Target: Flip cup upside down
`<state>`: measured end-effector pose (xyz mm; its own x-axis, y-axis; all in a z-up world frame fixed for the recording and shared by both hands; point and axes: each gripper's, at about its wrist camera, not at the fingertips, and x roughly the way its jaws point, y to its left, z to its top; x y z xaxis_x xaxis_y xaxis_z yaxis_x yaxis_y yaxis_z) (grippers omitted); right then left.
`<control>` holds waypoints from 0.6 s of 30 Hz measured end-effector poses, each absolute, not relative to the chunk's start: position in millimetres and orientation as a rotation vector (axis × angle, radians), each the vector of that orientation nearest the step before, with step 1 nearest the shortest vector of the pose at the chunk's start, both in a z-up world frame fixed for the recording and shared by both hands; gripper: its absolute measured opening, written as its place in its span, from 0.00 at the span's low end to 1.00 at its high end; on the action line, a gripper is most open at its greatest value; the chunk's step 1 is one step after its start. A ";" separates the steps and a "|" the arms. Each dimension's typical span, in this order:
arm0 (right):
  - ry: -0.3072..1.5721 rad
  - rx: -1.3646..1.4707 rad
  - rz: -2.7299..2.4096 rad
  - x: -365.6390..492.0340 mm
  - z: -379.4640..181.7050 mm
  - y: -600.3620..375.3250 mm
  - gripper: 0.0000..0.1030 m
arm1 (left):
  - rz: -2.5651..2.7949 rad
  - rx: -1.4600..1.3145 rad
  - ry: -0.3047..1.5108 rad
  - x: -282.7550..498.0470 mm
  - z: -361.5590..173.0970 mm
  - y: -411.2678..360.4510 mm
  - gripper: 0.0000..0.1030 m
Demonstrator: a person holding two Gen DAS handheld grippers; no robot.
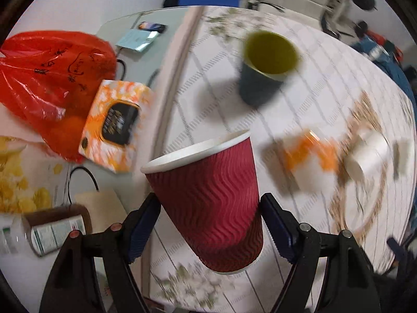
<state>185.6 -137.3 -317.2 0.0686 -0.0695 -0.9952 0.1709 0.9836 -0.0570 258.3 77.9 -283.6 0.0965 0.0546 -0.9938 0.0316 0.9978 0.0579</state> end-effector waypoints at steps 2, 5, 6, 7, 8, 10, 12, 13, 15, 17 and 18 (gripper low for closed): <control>1.489 0.079 -0.164 174.2 -314.5 -145.6 1.00 | -0.026 0.085 1.485 238.5 -277.6 56.1 0.75; 1.487 0.068 -0.143 160.3 -311.2 -160.0 1.00 | -0.080 0.124 1.485 219.4 -270.5 20.5 0.75; 1.486 0.062 -0.137 155.4 -310.7 -165.8 1.00 | -0.101 0.147 1.484 209.6 -269.0 4.8 0.75; 1.484 0.053 -0.134 149.8 -310.3 -173.2 1.00 | -0.113 0.156 1.484 204.5 -267.8 -5.8 0.75; 1.483 0.048 -0.133 145.5 -310.3 -179.5 1.00 | -0.129 0.165 1.486 197.8 -267.7 -18.9 0.75; 1.486 0.043 -0.133 136.1 -311.4 -195.5 1.00 | -0.154 0.187 1.496 187.4 -270.0 -40.6 0.75; 1.490 0.039 -0.136 128.0 -313.7 -209.8 1.00 | -0.170 0.200 1.509 178.9 -275.1 -60.6 0.75; 1.497 0.037 -0.136 123.2 -315.9 -219.2 1.00 | -0.181 0.211 1.521 175.5 -279.1 -69.3 0.75; 1.507 0.033 -0.138 115.7 -320.1 -232.6 1.00 | -0.191 0.217 1.545 171.4 -286.4 -84.6 0.75; 1.521 0.024 -0.141 107.8 -326.8 -246.0 1.00 | -0.205 0.235 1.587 167.9 -299.0 -99.7 0.75; 1.526 0.024 -0.142 104.7 -329.8 -251.6 1.00 | -0.216 0.247 1.602 166.9 -306.2 -107.1 0.75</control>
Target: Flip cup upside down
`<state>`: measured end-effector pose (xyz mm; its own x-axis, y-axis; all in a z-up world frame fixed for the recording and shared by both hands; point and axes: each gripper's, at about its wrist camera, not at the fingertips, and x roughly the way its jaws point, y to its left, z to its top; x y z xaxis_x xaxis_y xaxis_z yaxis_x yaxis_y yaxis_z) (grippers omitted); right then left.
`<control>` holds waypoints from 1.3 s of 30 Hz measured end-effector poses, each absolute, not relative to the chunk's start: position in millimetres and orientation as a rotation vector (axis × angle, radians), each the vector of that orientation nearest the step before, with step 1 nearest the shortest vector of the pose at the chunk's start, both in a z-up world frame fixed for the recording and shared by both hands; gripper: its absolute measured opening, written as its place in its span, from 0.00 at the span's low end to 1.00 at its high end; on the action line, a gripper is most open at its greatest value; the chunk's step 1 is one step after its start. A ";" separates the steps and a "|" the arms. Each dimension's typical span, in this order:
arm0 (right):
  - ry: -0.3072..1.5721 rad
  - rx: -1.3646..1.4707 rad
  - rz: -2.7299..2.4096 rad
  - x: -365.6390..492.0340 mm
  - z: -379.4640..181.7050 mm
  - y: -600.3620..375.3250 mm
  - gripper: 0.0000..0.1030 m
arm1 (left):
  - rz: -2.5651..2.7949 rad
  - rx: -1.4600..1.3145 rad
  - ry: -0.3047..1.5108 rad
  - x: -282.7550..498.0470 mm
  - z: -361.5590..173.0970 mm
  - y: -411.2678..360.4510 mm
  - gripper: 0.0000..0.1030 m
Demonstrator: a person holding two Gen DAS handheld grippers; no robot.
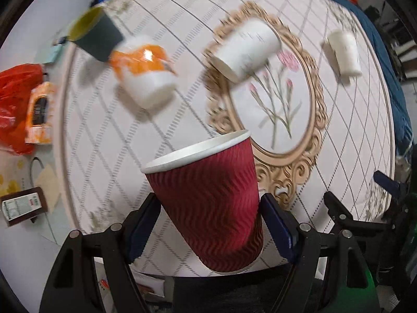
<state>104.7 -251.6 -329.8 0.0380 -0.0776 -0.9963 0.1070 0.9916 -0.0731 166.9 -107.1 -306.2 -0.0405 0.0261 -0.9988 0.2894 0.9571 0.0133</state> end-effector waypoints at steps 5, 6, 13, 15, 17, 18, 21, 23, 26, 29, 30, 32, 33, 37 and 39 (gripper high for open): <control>1.558 0.029 -0.158 93.6 -345.5 -275.6 1.00 | -0.253 0.331 1.669 164.8 -343.0 -135.6 0.75; 1.561 0.029 -0.162 92.1 -348.0 -279.7 1.00 | -0.267 0.355 1.682 164.8 -350.1 -140.1 0.75; 1.576 0.052 -0.188 92.8 -358.3 -294.9 1.00 | -0.276 0.426 1.686 172.6 -371.5 -155.6 0.76; 1.578 0.057 -0.193 95.4 -361.2 -298.1 1.00 | -0.278 0.433 1.681 174.4 -371.0 -159.5 0.76; 1.581 0.060 -0.198 96.4 -363.6 -299.8 1.00 | -0.275 0.430 1.684 176.7 -370.3 -162.4 0.76; 1.581 0.061 -0.199 96.2 -364.1 -300.0 1.00 | -0.275 0.430 1.685 177.1 -370.1 -163.6 0.76; 1.579 0.067 -0.204 96.7 -363.8 -300.4 1.00 | -0.269 0.423 1.685 178.3 -369.9 -163.7 0.77; 1.574 0.071 -0.209 97.4 -362.2 -299.8 1.00 | -0.269 0.418 1.684 178.4 -370.0 -162.6 0.77; 1.571 0.075 -0.215 99.3 -360.7 -296.1 1.00 | -0.267 0.409 1.687 178.3 -370.2 -159.8 0.77; 1.572 0.074 -0.217 101.3 -359.5 -291.3 1.00 | -0.259 0.387 1.694 179.2 -370.0 -152.8 0.77; 1.572 0.074 -0.218 101.2 -359.4 -290.2 1.00 | -0.257 0.378 1.696 178.7 -370.0 -150.9 0.78; 1.572 0.072 -0.220 101.1 -359.0 -289.0 1.00 | -0.254 0.363 1.700 179.4 -372.8 -144.8 0.85; 1.572 0.075 -0.221 101.1 -358.7 -288.4 1.00 | -0.253 0.358 1.698 182.8 -375.6 -140.3 0.85; 1.568 0.078 -0.225 101.9 -357.4 -284.0 1.00 | -0.249 0.334 1.703 180.7 -376.6 -128.6 0.85; 1.566 0.078 -0.226 102.0 -356.2 -281.1 1.00 | -0.244 0.323 1.701 179.9 -377.4 -122.2 0.85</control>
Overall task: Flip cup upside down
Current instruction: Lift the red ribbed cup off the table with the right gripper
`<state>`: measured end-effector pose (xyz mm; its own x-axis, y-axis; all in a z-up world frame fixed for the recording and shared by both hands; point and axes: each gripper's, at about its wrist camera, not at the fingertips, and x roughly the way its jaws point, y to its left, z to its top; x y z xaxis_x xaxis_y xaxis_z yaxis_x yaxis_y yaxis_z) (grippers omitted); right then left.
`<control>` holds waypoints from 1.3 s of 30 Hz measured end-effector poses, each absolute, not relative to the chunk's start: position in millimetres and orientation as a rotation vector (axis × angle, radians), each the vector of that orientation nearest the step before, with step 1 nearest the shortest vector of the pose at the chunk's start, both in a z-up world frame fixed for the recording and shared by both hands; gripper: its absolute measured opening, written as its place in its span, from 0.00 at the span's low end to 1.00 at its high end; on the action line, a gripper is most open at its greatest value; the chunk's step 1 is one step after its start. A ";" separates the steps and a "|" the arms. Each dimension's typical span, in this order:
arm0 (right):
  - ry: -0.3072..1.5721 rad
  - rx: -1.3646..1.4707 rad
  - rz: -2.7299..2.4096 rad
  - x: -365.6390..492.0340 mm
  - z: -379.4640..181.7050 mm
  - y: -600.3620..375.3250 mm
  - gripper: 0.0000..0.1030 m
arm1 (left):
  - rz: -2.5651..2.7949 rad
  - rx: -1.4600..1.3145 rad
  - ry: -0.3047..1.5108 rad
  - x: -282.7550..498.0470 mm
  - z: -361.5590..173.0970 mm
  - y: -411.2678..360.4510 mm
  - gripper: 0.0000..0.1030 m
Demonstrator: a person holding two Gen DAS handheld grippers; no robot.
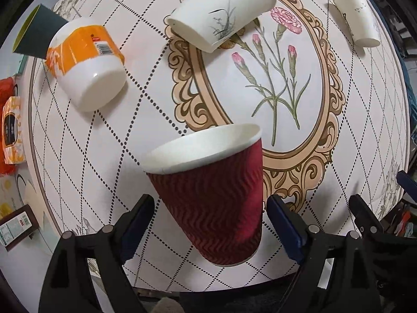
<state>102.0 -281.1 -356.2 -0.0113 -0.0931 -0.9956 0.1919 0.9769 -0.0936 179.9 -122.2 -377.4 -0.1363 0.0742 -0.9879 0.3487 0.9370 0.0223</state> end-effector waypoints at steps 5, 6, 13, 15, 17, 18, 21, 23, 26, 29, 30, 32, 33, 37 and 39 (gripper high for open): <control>1.561 0.079 -0.227 101.0 -354.3 -280.2 1.00 | -0.225 0.288 1.684 179.8 -371.4 -107.0 0.85; 1.560 0.082 -0.227 100.4 -354.0 -280.7 1.00 | -0.221 0.279 1.672 179.4 -366.0 -102.9 0.85; 1.524 0.126 -0.190 94.7 -327.5 -268.5 1.00 | -0.128 0.177 1.508 165.2 -289.7 -52.8 0.86; 1.508 0.142 -0.159 91.6 -314.8 -257.8 1.00 | -0.083 0.151 1.475 160.2 -272.4 -44.1 0.86; 1.491 0.166 -0.123 88.5 -301.9 -244.4 1.00 | -0.051 0.115 1.453 152.0 -257.1 -27.5 0.86; 1.484 0.179 -0.105 87.2 -295.7 -236.9 1.00 | -0.034 0.104 1.450 152.6 -252.8 -26.3 0.86; 1.459 0.206 -0.058 86.5 -277.6 -211.7 1.00 | 0.002 0.069 1.436 138.5 -241.8 2.5 0.86; 1.440 0.212 -0.032 85.6 -266.6 -193.9 1.00 | 0.019 0.056 1.427 133.3 -239.4 14.4 0.85; 1.421 0.214 -0.002 86.1 -253.7 -170.1 1.00 | 0.036 0.032 1.415 128.1 -233.1 31.4 0.86; 1.407 0.206 0.014 86.3 -245.3 -152.1 1.00 | 0.048 0.015 1.402 122.5 -231.7 47.1 0.86; 1.403 0.203 0.018 86.3 -243.9 -146.6 1.00 | 0.056 0.019 1.395 120.2 -231.7 53.9 0.86; 1.400 0.198 0.020 89.6 -248.1 -135.8 1.00 | 0.081 0.026 1.381 115.9 -234.5 64.8 0.86; 1.399 0.196 0.017 93.1 -253.1 -131.1 1.00 | 0.099 0.030 1.377 114.3 -237.9 70.9 0.86; 1.428 0.185 0.002 124.5 -297.1 -110.0 0.97 | 0.181 0.018 1.407 112.0 -264.1 96.5 0.86; 1.474 0.202 0.014 137.9 -318.7 -101.2 0.93 | 0.219 -0.012 1.422 110.4 -277.2 108.8 0.86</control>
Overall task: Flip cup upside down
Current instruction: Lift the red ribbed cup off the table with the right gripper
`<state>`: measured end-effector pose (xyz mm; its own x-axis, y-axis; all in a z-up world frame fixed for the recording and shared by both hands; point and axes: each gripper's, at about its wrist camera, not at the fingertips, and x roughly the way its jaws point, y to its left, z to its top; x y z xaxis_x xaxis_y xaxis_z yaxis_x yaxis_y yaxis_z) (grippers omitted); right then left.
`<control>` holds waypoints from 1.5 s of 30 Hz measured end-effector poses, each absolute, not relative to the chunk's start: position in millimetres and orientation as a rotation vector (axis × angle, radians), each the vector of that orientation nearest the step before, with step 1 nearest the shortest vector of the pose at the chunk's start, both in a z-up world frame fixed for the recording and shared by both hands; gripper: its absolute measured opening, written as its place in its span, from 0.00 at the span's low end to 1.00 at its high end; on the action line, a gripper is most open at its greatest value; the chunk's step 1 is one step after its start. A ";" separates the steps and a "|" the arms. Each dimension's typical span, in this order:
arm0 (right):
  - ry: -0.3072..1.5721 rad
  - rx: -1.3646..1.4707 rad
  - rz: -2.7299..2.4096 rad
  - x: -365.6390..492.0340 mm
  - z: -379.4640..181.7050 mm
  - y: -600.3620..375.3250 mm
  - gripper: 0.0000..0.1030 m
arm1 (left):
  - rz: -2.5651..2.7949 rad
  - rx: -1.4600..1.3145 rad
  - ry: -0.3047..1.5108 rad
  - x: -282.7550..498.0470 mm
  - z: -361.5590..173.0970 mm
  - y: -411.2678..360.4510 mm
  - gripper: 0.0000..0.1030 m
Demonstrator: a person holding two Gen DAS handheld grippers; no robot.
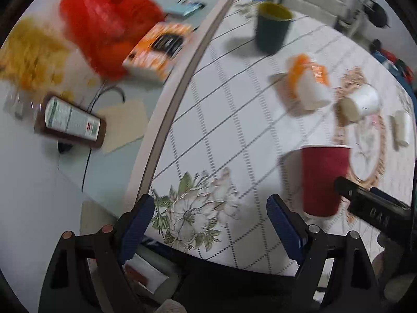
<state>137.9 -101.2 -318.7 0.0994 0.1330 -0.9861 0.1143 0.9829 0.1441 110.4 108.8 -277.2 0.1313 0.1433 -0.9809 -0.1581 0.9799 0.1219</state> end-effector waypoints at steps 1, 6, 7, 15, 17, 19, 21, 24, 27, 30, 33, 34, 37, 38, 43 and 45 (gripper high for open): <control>1.503 0.219 0.026 145.6 -331.1 -96.7 0.92 | 0.239 -0.023 1.435 109.9 -286.2 114.6 0.86; 1.591 0.285 0.078 159.3 -363.9 -83.7 0.83 | 0.281 -0.083 1.495 105.0 -307.8 132.0 0.86; 1.598 0.291 0.077 160.3 -366.8 -82.0 0.78 | 0.283 -0.085 1.498 104.4 -310.6 134.1 0.86; 1.601 0.333 0.046 158.8 -371.7 -90.6 0.74 | 0.280 -0.071 1.511 102.9 -318.4 130.3 0.86; 1.604 0.347 0.033 158.7 -370.9 -96.2 0.74 | 0.274 -0.067 1.514 103.7 -320.1 128.7 0.86; 1.605 0.364 0.023 158.2 -371.2 -99.2 0.74 | 0.294 -0.049 1.518 103.6 -321.3 126.6 0.86; 1.599 0.371 0.010 156.9 -370.9 -101.3 0.74 | 0.288 -0.042 1.516 103.5 -320.9 125.5 0.86; 1.598 0.367 0.000 156.4 -369.2 -102.6 0.74 | 0.283 -0.031 1.511 103.2 -319.7 124.8 0.86; 1.596 0.371 -0.005 156.2 -369.1 -102.1 0.75 | 0.279 -0.021 1.508 103.6 -319.2 125.3 0.86; 1.599 0.371 -0.015 156.1 -369.3 -101.5 0.75 | 0.274 -0.008 1.504 103.2 -318.8 125.2 0.86; 1.599 0.359 -0.026 157.3 -369.2 -99.4 0.77 | 0.270 -0.002 1.501 103.4 -318.9 126.3 0.86; 1.601 0.357 -0.028 157.4 -369.5 -98.4 0.79 | 0.270 -0.001 1.500 103.5 -318.8 126.9 0.86; 1.603 0.364 -0.031 155.3 -370.0 -100.3 0.84 | 0.270 0.000 1.499 104.0 -318.9 128.6 0.86; 1.603 0.364 -0.035 154.7 -369.8 -100.9 0.84 | 0.269 -0.002 1.499 104.0 -319.1 129.4 0.86; 1.602 0.367 -0.041 151.0 -367.0 -102.8 0.85 | 0.266 0.002 1.493 103.7 -317.5 129.6 0.86; 1.601 0.367 -0.041 148.8 -363.6 -103.8 0.85 | 0.266 0.001 1.489 103.5 -316.9 130.2 0.86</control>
